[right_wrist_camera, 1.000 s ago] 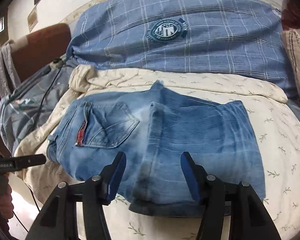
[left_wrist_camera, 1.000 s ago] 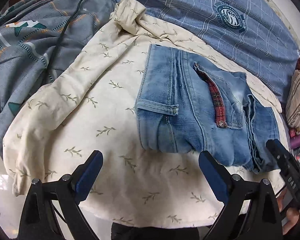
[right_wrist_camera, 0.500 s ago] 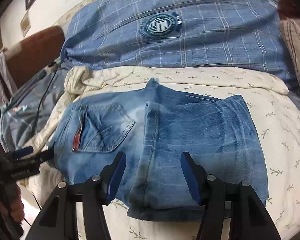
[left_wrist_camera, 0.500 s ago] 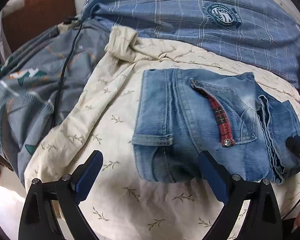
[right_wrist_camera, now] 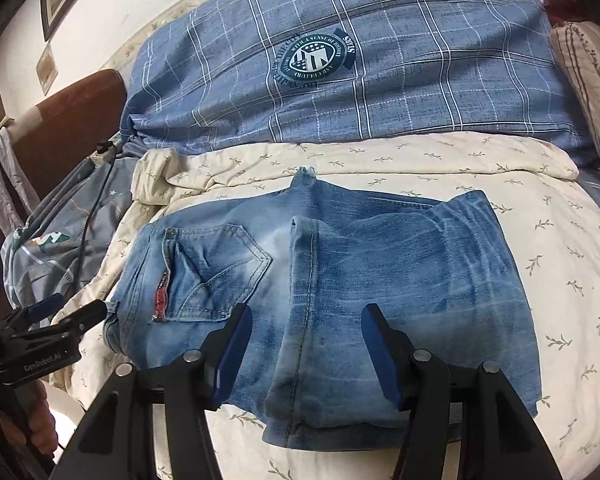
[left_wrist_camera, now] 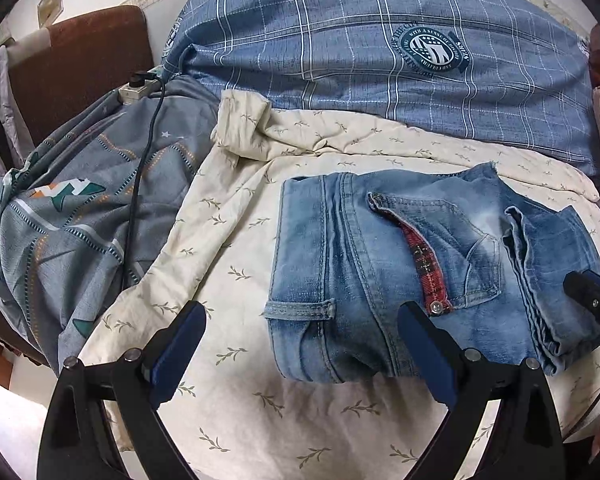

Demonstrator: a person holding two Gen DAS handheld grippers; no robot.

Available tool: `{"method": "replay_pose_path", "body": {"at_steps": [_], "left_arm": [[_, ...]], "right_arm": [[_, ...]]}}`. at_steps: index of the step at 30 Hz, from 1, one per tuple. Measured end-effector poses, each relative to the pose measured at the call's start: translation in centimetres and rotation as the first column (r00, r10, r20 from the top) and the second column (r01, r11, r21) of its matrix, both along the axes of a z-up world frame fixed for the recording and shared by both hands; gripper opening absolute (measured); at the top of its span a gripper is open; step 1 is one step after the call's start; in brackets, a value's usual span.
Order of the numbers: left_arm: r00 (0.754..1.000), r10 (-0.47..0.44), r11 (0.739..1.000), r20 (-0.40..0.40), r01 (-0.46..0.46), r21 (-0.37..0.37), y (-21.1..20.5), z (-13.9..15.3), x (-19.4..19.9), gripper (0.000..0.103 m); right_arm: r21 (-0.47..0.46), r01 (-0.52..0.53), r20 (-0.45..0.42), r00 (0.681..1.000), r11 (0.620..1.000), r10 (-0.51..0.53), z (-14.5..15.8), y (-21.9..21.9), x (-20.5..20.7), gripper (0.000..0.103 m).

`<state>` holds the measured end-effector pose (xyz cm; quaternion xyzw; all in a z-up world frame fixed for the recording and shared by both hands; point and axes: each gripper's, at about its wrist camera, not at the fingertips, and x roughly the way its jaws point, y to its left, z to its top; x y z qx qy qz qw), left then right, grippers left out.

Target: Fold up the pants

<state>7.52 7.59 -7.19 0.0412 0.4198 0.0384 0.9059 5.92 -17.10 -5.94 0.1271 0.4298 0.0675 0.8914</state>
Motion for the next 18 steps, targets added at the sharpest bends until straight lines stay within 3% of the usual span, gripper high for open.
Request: {"method": "replay_pose_path", "body": {"at_steps": [18], "left_arm": [[0.999, 0.011, 1.000, -0.031, -0.011, -0.011, 0.4, -1.0, 0.4, 0.097]], "right_arm": [[0.009, 0.017, -0.010, 1.000, 1.000, -0.017, -0.1, -0.5, 0.0, 0.061]]}}
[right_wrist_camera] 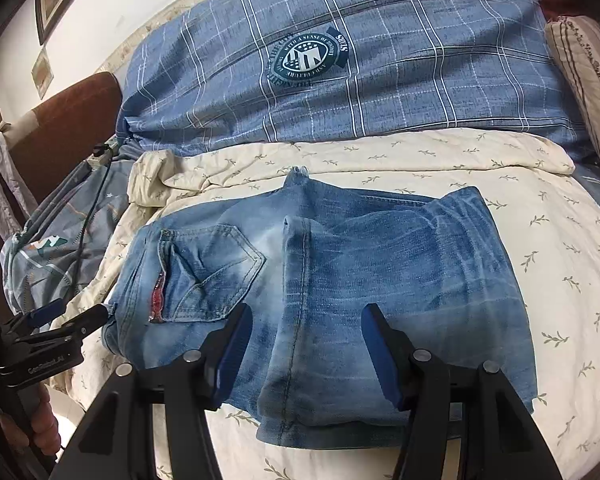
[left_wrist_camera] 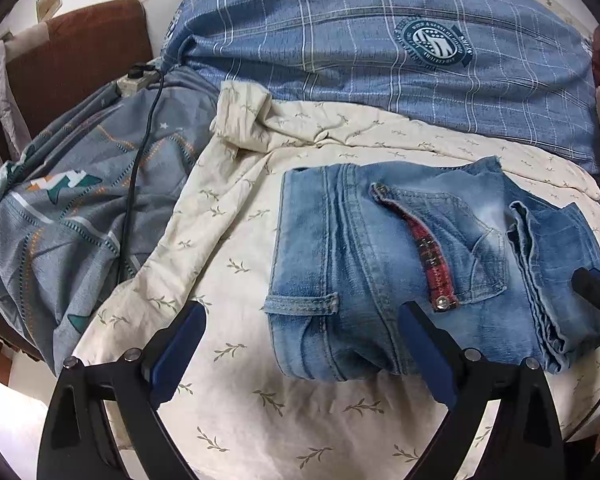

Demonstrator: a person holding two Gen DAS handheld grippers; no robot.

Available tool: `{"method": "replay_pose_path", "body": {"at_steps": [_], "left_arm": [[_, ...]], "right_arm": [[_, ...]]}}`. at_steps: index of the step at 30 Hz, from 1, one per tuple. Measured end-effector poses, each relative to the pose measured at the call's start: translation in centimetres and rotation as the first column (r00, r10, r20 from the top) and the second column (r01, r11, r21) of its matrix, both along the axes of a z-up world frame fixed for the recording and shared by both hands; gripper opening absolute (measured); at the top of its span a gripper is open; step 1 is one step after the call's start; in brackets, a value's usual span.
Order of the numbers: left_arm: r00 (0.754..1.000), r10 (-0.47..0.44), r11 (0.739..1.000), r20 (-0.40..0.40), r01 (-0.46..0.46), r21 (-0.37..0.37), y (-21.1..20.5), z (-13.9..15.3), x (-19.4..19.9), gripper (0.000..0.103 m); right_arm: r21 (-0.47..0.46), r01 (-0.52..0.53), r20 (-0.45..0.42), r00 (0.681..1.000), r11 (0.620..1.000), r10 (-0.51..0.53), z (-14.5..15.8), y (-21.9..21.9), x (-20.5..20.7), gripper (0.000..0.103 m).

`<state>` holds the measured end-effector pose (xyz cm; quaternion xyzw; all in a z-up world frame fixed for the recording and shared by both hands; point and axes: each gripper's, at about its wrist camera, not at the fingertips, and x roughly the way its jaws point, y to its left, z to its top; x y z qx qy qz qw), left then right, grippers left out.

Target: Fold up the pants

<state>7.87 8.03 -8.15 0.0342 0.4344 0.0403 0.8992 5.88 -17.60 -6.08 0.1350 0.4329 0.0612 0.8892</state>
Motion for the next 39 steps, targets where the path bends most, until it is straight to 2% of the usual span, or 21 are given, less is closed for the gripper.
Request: {"method": "replay_pose_path", "body": {"at_steps": [20, 32, 35, 39], "left_arm": [[1.000, 0.007, 1.000, -0.017, -0.008, -0.029, 0.8, -1.0, 1.0, 0.097], [0.998, -0.003, 0.991, -0.058, -0.005, -0.131, 1.7, -2.3, 2.6, 0.097], [0.995, -0.052, 0.984, -0.080, 0.038, -0.171, 1.2, -3.1, 3.2, 0.097], [0.988, -0.080, 0.971, -0.129, 0.048, -0.236, 0.8, -4.7, 4.3, 0.098]], "right_arm": [[-0.010, 0.007, -0.020, 1.000, 1.000, -0.007, -0.7, 0.4, 0.5, 0.061], [-0.010, 0.009, -0.033, 0.999, 1.000, -0.009, -1.0, 0.4, 0.9, 0.060], [-0.012, 0.006, -0.035, 0.999, 1.000, -0.007, -1.0, 0.4, 0.9, 0.060], [-0.015, 0.010, -0.038, 0.999, 1.000, -0.011, -1.1, 0.2, 1.0, 0.060]]}}
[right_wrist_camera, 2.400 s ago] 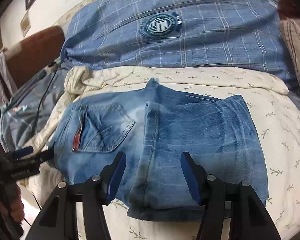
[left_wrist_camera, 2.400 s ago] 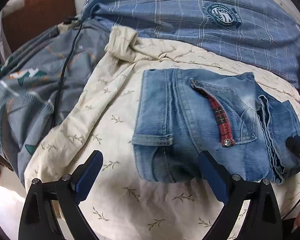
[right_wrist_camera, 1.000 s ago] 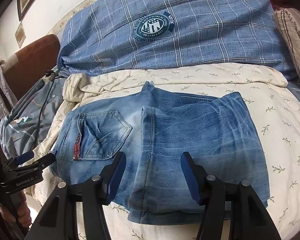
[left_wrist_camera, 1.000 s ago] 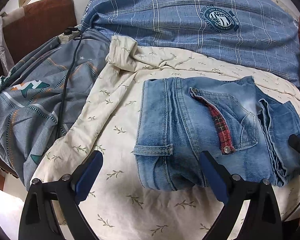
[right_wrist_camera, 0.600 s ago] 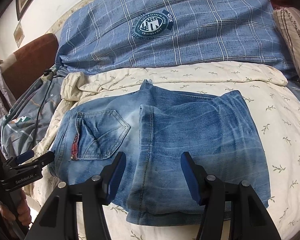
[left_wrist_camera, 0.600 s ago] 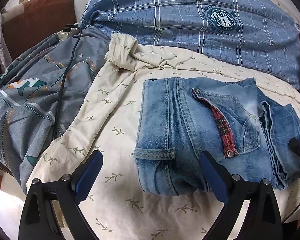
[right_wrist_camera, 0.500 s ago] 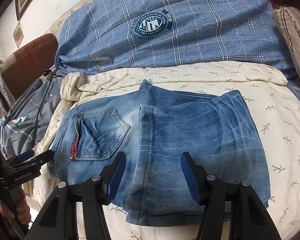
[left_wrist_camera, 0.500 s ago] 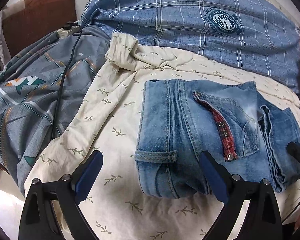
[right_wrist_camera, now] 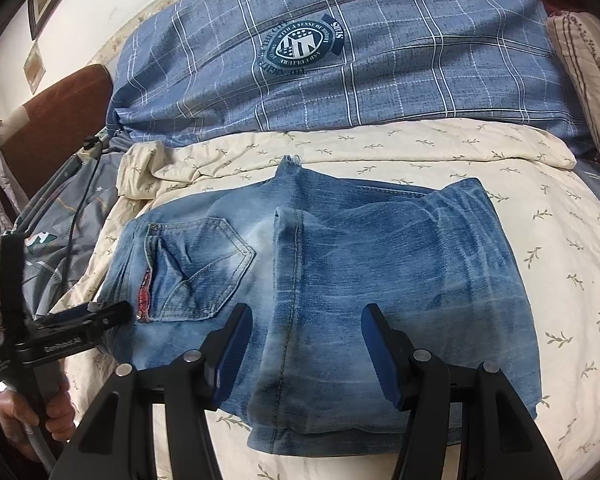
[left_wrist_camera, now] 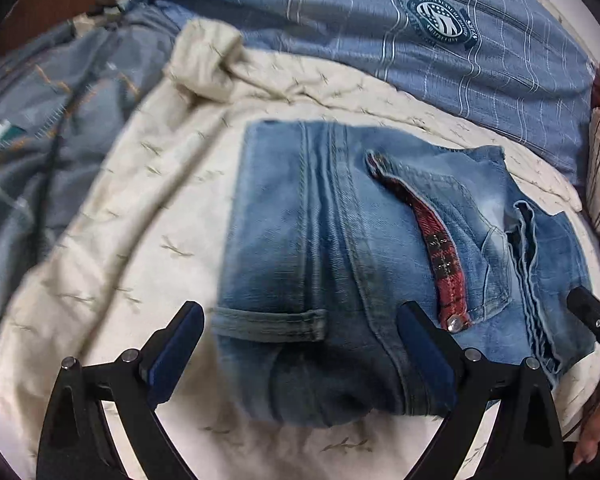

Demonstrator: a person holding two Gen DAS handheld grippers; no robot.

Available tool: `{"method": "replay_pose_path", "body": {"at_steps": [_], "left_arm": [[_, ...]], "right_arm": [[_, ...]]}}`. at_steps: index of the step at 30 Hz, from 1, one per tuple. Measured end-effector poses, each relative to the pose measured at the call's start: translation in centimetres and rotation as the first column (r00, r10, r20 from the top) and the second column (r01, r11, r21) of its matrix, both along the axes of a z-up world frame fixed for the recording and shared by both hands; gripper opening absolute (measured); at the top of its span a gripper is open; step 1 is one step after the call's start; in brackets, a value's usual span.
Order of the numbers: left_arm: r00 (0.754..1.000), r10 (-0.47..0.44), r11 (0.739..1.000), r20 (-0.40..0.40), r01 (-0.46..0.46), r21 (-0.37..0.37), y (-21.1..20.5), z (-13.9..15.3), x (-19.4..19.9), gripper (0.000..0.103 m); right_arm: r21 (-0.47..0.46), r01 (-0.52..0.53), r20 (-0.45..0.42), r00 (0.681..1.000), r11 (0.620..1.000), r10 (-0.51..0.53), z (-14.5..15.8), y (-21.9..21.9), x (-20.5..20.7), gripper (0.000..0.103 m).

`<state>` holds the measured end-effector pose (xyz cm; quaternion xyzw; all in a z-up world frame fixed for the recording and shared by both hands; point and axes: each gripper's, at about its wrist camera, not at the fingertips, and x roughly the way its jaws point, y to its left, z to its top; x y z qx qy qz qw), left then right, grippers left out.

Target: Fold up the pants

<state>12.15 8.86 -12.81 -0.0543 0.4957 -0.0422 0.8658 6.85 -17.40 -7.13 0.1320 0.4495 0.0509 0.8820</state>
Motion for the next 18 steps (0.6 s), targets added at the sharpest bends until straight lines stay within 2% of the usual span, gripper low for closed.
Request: {"method": "replay_pose_path", "body": {"at_steps": [4, 11, 14, 17, 18], "left_arm": [[0.999, 0.032, 0.997, -0.024, -0.034, -0.076, 0.3, -0.6, 0.6, 0.099], [1.000, 0.017, 0.998, 0.008, -0.017, -0.068, 0.0, -0.4, 1.2, 0.093], [0.999, 0.034, 0.996, 0.016, -0.032, -0.088, 0.4, -0.4, 1.7, 0.091], [0.997, 0.075, 0.989, 0.009, -0.073, -0.127, 0.7, -0.4, 2.1, 0.094], [0.997, 0.080, 0.988, 0.007, -0.079, -0.134, 0.7, -0.5, 2.2, 0.098]], "right_arm": [[-0.002, 0.017, -0.002, 1.000, 1.000, -0.017, 0.1, -0.8, -0.1, 0.060], [0.014, 0.082, -0.010, 0.997, 0.996, -0.082, 0.0, -3.1, 0.4, 0.060], [0.026, 0.121, -0.018, 0.993, 0.992, -0.121, -0.1, -4.2, 0.6, 0.060], [0.048, 0.162, -0.037, 0.986, 0.986, -0.160, -0.5, -5.3, 0.8, 0.060], [0.058, 0.178, -0.048, 0.983, 0.982, -0.175, -0.6, -5.7, 0.8, 0.060]]}}
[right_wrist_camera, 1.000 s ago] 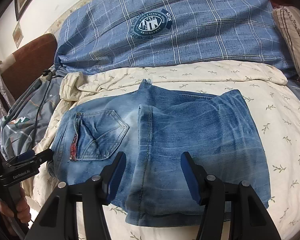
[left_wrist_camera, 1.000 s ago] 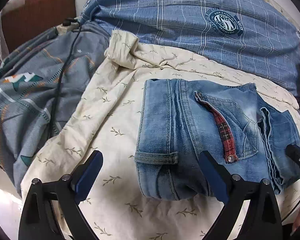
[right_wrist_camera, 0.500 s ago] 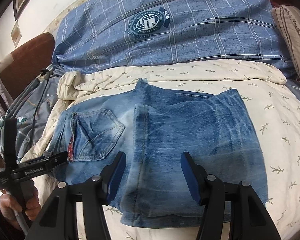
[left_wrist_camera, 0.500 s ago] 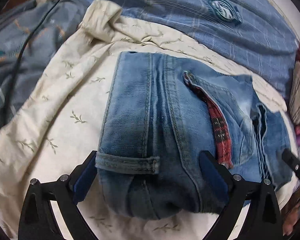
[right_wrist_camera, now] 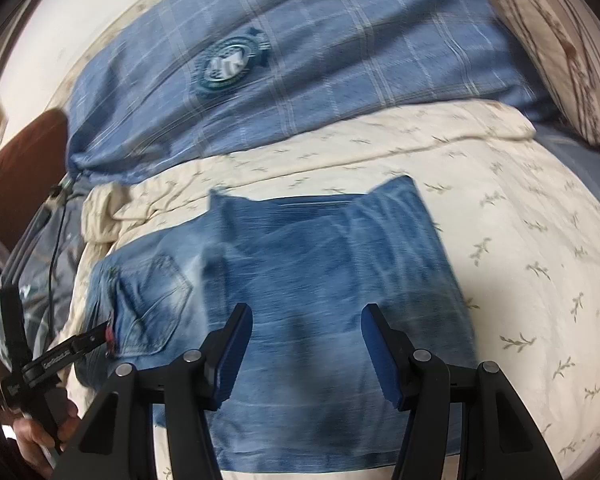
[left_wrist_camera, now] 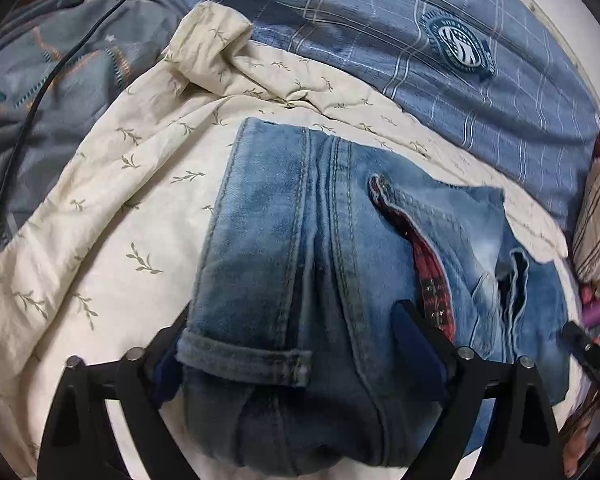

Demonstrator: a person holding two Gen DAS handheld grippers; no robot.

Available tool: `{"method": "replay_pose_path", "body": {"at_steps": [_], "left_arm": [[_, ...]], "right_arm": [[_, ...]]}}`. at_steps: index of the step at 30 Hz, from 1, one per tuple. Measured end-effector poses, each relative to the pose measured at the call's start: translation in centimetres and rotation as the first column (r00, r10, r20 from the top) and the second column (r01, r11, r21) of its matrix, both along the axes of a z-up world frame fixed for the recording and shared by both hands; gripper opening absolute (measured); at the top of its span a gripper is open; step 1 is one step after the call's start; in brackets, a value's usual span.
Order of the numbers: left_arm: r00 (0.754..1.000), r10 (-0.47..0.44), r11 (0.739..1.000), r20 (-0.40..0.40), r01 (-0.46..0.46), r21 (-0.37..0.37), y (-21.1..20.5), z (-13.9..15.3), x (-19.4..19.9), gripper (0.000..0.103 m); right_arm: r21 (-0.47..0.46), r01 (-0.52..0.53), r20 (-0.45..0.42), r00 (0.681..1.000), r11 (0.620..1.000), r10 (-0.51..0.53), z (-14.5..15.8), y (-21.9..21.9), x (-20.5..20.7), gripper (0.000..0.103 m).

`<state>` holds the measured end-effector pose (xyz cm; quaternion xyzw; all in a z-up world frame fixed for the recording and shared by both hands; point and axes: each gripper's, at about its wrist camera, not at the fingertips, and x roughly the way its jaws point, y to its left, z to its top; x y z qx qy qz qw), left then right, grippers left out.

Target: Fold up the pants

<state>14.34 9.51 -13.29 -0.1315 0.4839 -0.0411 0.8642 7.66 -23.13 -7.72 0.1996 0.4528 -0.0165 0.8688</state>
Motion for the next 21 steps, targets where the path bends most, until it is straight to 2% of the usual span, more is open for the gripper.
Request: {"method": "replay_pose_path", "body": {"at_steps": [1, 5, 6, 8, 9, 10, 11, 12, 13, 14, 15, 16, 18, 19, 21], "left_arm": [[1.000, 0.003, 1.000, -0.005, -0.003, -0.003, -0.1, -0.1, 0.1, 0.101], [1.000, 0.019, 1.000, -0.018, -0.019, -0.001, -0.6, 0.4, 0.3, 0.099], [1.000, 0.015, 1.000, -0.011, -0.015, 0.004, -0.8, 0.6, 0.2, 0.091], [1.000, -0.001, 0.999, -0.001, 0.001, 0.054, -1.3, 0.8, 0.0, 0.083], [1.000, -0.020, 0.996, 0.016, 0.018, 0.090, -1.7, 1.1, -0.2, 0.073], [0.999, -0.025, 0.993, 0.035, 0.020, 0.118, -2.0, 1.4, -0.4, 0.055], [0.998, -0.027, 0.989, 0.055, 0.018, 0.148, -2.2, 1.8, -0.5, 0.048], [0.998, -0.034, 0.989, 0.061, 0.025, 0.146, -2.2, 2.1, -0.6, 0.039], [0.997, -0.039, 0.991, 0.066, 0.030, 0.131, -2.2, 2.4, -0.6, 0.037], [0.997, -0.039, 0.991, 0.067, 0.030, 0.130, -2.2, 2.5, -0.5, 0.038], [0.998, -0.040, 0.990, 0.058, 0.032, 0.135, -2.2, 2.3, -0.3, 0.042], [0.999, -0.038, 0.991, 0.038, 0.033, 0.132, -2.0, 1.9, -0.1, 0.059], [1.000, -0.006, 0.995, 0.015, 0.004, 0.100, -1.2, 1.0, 0.1, 0.080], [1.000, 0.018, 0.999, 0.012, -0.018, 0.048, -0.4, 0.6, 0.0, 0.081], [1.000, 0.025, 1.000, 0.011, -0.025, -0.009, 0.3, 0.3, -0.2, 0.081]], "right_arm": [[0.021, 0.019, -0.012, 1.000, 1.000, -0.019, -0.2, -0.6, 0.0, 0.060], [0.162, 0.074, -0.052, 0.996, 0.984, -0.066, -1.3, -2.9, 0.1, 0.060], [0.194, 0.087, -0.058, 0.995, 0.977, -0.077, -1.5, -3.4, 0.0, 0.060], [0.242, 0.109, -0.066, 0.993, 0.964, -0.096, -1.8, -4.2, -0.1, 0.060], [0.253, 0.117, -0.067, 0.992, 0.960, -0.103, -1.9, -4.4, -0.1, 0.060], [0.257, 0.123, -0.065, 0.992, 0.959, -0.109, -1.8, -4.6, -0.2, 0.060], [0.255, 0.125, -0.063, 0.992, 0.959, -0.112, -1.8, -4.6, -0.2, 0.060], [0.253, 0.125, -0.060, 0.992, 0.959, -0.113, -1.7, -4.6, -0.2, 0.060], [0.250, 0.125, -0.059, 0.992, 0.960, -0.114, -1.7, -4.7, -0.3, 0.060], [0.249, 0.126, -0.059, 0.992, 0.960, -0.115, -1.7, -4.7, -0.3, 0.060], [0.251, 0.128, -0.061, 0.991, 0.960, -0.116, -1.7, -4.7, -0.2, 0.060], [0.254, 0.130, -0.062, 0.991, 0.958, -0.118, -1.7, -4.7, -0.2, 0.060], [0.259, 0.134, -0.061, 0.991, 0.957, -0.122, -1.7, -5.1, -0.3, 0.060], [0.257, 0.137, -0.060, 0.990, 0.957, -0.126, -1.7, -5.2, -0.3, 0.060], [0.257, 0.140, -0.060, 0.990, 0.956, -0.128, -1.8, -5.3, -0.3, 0.060]]}}
